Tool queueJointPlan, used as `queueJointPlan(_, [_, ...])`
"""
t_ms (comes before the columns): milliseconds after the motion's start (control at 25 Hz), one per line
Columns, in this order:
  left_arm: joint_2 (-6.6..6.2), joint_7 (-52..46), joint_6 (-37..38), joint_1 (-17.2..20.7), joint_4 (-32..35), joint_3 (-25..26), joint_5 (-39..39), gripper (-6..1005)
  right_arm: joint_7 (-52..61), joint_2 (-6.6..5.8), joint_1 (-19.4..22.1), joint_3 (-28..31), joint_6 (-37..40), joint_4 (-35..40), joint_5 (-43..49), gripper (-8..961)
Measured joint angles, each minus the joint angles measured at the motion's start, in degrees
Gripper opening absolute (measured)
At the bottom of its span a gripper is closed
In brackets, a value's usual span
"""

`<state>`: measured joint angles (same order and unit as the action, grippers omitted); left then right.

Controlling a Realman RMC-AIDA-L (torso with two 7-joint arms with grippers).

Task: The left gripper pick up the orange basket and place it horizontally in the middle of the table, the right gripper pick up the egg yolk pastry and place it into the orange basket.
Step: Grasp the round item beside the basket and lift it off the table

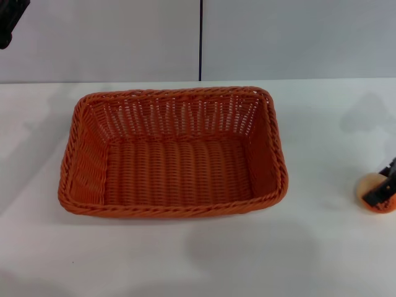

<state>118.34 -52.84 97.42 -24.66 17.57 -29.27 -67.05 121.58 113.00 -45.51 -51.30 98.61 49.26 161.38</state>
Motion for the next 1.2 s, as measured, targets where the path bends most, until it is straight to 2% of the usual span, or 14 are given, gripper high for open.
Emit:
queueJointPlan(320, [-0.04, -0.1, -0.2, 0.0, 0.0, 0.0, 0.0, 707, 0.0, 0.16, 0.9, 0.0, 1.2, 2.3, 3.4, 763])
queueJointPlan(520, [-0.11, -0.4, -0.2, 0.1, -0.3, 0.1, 0.0, 707, -0.3, 0.19, 1.2, 0.0, 1.4, 2.7, 3.4, 618])
queueJointPlan(920, [-0.06, -0.5, 0.0, 0.6, -0.4, 0.2, 0.0, 707, -0.6, 0.62, 1.9, 0.1, 1.4, 3.1, 3.2, 413])
queueJointPlan(1200, [-0.03, -0.5, 0.3, 0.6, -0.4, 0.2, 0.0, 707, -1.7, 1.08, 3.2, 0.7, 1.9, 6.1, 0.9, 369])
